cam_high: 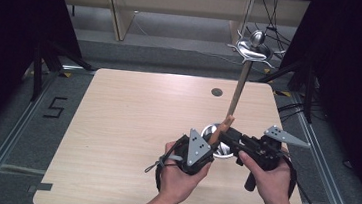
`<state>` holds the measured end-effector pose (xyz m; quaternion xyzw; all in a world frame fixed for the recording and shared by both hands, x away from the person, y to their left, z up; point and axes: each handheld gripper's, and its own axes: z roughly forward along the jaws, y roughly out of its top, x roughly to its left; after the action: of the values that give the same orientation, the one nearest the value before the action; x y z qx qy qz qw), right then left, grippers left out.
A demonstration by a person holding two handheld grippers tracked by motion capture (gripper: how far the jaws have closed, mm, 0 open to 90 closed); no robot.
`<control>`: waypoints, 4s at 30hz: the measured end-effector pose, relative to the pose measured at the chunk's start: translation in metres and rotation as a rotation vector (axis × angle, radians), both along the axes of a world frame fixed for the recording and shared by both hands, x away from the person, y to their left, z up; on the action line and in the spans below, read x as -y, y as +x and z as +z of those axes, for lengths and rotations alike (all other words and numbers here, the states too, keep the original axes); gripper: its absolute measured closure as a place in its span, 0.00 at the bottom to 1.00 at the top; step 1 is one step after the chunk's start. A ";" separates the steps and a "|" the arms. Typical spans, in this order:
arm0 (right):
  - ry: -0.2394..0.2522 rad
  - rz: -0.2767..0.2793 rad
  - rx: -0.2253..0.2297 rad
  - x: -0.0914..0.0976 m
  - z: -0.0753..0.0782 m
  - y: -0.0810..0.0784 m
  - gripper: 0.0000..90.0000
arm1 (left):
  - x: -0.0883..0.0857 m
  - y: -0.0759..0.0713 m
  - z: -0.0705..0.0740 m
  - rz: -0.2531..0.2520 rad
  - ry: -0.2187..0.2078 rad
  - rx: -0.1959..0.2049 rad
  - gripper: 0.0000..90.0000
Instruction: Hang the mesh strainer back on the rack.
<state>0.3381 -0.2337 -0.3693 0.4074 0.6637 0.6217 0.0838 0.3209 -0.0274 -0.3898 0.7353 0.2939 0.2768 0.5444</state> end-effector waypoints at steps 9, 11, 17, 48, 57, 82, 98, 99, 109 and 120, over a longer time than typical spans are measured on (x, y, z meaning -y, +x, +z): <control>-0.002 0.006 -0.006 -0.002 -0.004 0.005 0.71 | 0.003 -0.002 0.001 -0.009 0.013 0.007 0.75; 0.009 0.021 -0.019 -0.004 -0.004 0.004 0.75 | 0.005 -0.003 0.001 -0.010 0.014 0.010 0.75; 0.023 0.051 -0.017 -0.005 0.000 0.005 0.82 | 0.005 -0.001 0.002 -0.018 0.015 -0.001 0.72; -0.119 0.192 0.191 0.001 0.083 0.039 0.82 | -0.138 -0.016 -0.046 0.085 0.143 -0.184 0.41; -0.141 0.218 0.205 -0.005 0.098 0.044 0.82 | -0.137 -0.014 -0.044 0.106 0.135 -0.159 0.40; -0.175 0.201 0.245 -0.007 0.119 0.049 0.82 | -0.142 -0.005 -0.052 0.125 0.126 -0.184 0.37; -0.194 0.186 0.238 -0.007 0.127 0.054 0.82 | -0.143 -0.007 -0.050 0.139 0.116 -0.169 0.38; -0.194 0.186 0.238 -0.007 0.127 0.054 0.82 | -0.143 -0.007 -0.050 0.139 0.116 -0.169 0.38; -0.193 0.178 0.229 -0.008 0.132 0.058 0.82 | -0.142 -0.007 -0.049 0.140 0.117 -0.167 0.38; -0.171 0.180 0.200 -0.006 0.135 0.064 0.82 | -0.142 -0.007 -0.049 0.140 0.117 -0.167 0.38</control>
<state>0.4019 -0.2279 -0.2346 0.2740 0.7362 0.6054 0.1278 0.3139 0.1148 -0.4389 0.7640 0.3722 0.2685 0.4536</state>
